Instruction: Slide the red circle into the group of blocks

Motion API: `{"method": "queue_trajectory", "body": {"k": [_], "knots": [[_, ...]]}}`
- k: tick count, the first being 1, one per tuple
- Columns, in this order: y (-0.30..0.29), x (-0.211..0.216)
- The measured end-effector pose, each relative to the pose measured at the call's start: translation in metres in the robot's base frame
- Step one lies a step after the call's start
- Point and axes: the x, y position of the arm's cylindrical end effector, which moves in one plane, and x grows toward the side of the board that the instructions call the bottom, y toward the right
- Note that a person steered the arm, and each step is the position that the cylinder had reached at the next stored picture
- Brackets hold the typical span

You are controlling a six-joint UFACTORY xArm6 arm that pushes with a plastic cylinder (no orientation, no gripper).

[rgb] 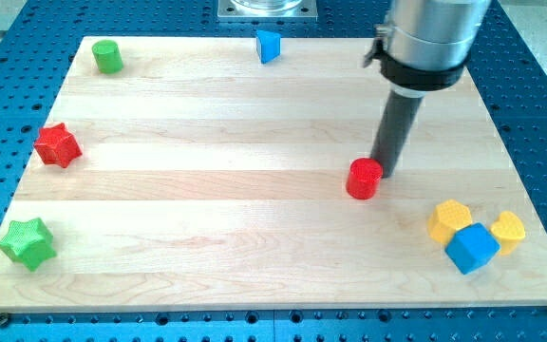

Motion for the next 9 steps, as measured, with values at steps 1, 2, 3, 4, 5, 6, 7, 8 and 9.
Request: {"method": "queue_trajectory", "body": {"k": [1,2,3,4,5,6,7,8,9], "knots": [[-0.022,-0.002],[-0.047,-0.001],[-0.091,0.006],[-0.078,0.020],[0.011,0.026],[0.009,0.004],[0.004,0.019],[0.006,0.042],[0.021,0.048]]}}
